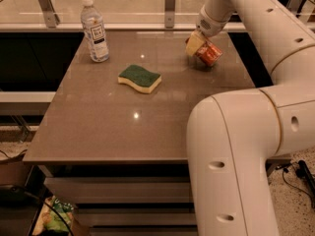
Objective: Knock coke can over
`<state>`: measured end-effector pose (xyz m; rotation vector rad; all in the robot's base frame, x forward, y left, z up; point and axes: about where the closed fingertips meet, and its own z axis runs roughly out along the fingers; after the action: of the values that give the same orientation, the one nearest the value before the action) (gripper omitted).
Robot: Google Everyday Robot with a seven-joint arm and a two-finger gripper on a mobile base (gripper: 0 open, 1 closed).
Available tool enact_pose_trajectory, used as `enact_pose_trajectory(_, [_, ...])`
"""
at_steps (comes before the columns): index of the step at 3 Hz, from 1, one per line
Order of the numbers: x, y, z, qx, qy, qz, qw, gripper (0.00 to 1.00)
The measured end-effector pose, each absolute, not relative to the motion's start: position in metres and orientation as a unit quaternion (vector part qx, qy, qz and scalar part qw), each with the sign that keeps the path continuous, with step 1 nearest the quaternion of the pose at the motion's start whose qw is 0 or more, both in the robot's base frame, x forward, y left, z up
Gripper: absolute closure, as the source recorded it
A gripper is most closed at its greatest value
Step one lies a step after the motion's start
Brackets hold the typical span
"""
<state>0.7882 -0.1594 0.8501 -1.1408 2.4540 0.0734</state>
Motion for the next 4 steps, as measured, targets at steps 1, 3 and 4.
enact_pose_trajectory(1, [0.788,-0.156,0.839,-0.428,0.886,0.006,0.18,1.0])
enact_pose_trajectory(3, [0.789,-0.151,0.823,-0.441,0.885,-0.005,0.15,0.82])
enact_pose_trajectory(4, [0.791,-0.15,0.82,-0.441,0.885,-0.004,0.149,0.6])
